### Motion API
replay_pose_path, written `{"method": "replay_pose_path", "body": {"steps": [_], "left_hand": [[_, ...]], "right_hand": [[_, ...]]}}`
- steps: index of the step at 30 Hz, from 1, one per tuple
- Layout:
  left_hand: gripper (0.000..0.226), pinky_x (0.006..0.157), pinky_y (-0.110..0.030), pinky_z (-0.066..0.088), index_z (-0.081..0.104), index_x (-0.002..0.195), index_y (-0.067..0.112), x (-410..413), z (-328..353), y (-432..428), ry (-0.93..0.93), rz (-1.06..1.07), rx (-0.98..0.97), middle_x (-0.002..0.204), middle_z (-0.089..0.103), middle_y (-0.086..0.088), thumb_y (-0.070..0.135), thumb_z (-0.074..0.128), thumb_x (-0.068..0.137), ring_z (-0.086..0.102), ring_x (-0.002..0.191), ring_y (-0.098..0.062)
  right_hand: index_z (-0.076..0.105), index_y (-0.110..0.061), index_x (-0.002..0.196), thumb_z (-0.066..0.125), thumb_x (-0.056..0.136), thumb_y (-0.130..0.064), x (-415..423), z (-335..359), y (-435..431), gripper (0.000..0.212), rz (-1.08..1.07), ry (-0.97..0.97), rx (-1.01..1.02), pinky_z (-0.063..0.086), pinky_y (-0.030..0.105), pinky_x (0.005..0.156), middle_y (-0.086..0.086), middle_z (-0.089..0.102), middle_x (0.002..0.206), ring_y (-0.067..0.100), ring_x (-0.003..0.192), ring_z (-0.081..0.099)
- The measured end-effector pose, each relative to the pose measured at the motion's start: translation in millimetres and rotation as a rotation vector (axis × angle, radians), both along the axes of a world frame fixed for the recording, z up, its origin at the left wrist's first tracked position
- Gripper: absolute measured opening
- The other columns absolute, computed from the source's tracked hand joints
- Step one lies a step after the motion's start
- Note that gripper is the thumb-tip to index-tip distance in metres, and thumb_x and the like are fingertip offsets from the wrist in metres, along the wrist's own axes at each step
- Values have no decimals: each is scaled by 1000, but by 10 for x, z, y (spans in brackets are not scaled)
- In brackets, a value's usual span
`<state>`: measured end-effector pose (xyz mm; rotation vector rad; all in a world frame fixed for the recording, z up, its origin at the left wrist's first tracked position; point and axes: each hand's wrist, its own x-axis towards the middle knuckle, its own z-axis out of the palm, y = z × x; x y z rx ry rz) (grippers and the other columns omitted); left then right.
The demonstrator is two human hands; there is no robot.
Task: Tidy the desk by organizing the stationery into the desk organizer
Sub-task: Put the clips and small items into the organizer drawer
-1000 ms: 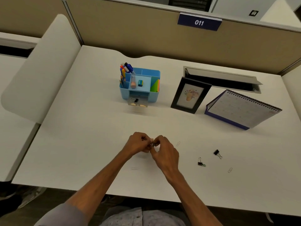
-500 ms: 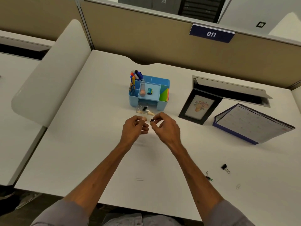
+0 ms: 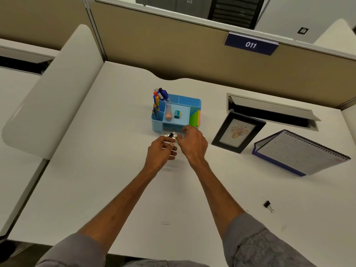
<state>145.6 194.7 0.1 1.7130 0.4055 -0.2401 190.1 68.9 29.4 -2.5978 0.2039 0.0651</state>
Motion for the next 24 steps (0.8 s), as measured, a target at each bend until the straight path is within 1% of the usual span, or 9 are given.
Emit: {"method": "replay_pose_path", "body": {"steps": [3, 5, 7, 9, 12, 16, 19, 22, 24], "left_hand": [[22, 77, -32, 67, 68, 127, 13, -31, -37, 1, 2, -11, 7, 106, 77, -10, 13, 58, 107, 78, 90, -21], [20, 71, -26, 65, 68, 125, 14, -72, -72, -31, -3, -13, 16, 105, 77, -8, 13, 58, 107, 78, 88, -19], [19, 67, -20, 62, 68, 124, 14, -123, -94, -99, 1, -23, 33, 105, 77, -7, 16, 59, 107, 77, 86, -17], [19, 64, -18, 61, 68, 123, 15, -187, -99, -210, -4, -41, 50, 104, 76, -6, 19, 60, 107, 77, 84, -16], [16, 62, -17, 60, 69, 120, 18, -330, -113, -477, -25, -99, 70, 99, 77, -3, 21, 63, 105, 76, 82, -15], [13, 65, -20, 62, 70, 114, 22, -626, -171, -992, -10, -248, 80, 94, 76, 4, 19, 61, 105, 76, 79, -12], [17, 68, -25, 65, 72, 110, 24, -874, -206, -1365, 0, -354, 81, 92, 77, 5, 15, 58, 104, 76, 77, -9], [20, 67, -28, 65, 72, 107, 24, -1107, -214, -1690, 26, -435, 74, 90, 77, 5, 13, 56, 102, 75, 76, -8], [20, 66, -29, 65, 72, 106, 24, -1214, -201, -1901, 42, -473, 68, 89, 77, 5, 13, 57, 100, 75, 75, -9]], "right_hand": [[68, -21, 124, 73, 96, -34, -115, -14, -85, 32, -27, -52, 83, 51, 26, 80, -1, 73, 117, 16, 103, 68], [69, -22, 120, 72, 96, -33, -257, -14, -191, 25, -39, -96, 130, 52, 23, 77, -3, 72, 111, 13, 96, 67], [71, -23, 116, 72, 97, -31, -445, -19, -326, 21, -67, -111, 159, 46, 15, 72, -6, 71, 104, 8, 89, 63], [72, -23, 113, 72, 97, -30, -664, -51, -500, 18, -109, -97, 177, 43, 12, 72, -7, 71, 103, 6, 88, 62], [72, -25, 110, 73, 96, -31, -1052, -161, -855, 15, -167, -46, 177, 51, 18, 78, -10, 70, 103, 6, 88, 63], [69, -31, 106, 73, 95, -29, -1676, -344, -1395, 12, -199, 37, 82, 38, 6, 68, -18, 66, 99, 6, 85, 64], [67, -32, 106, 73, 94, -31, -2080, -439, -1769, 13, -243, 28, 15, 43, 13, 63, -17, 65, 99, 7, 78, 64], [65, -29, 109, 75, 91, -37, -2386, -505, -2082, 22, -334, -2, -52, 54, 27, 64, -11, 65, 103, 8, 77, 62], [65, -27, 108, 77, 89, -43, -2541, -552, -2270, 27, -369, -3, -104, 51, 30, 67, -7, 65, 104, 10, 80, 61]]}}
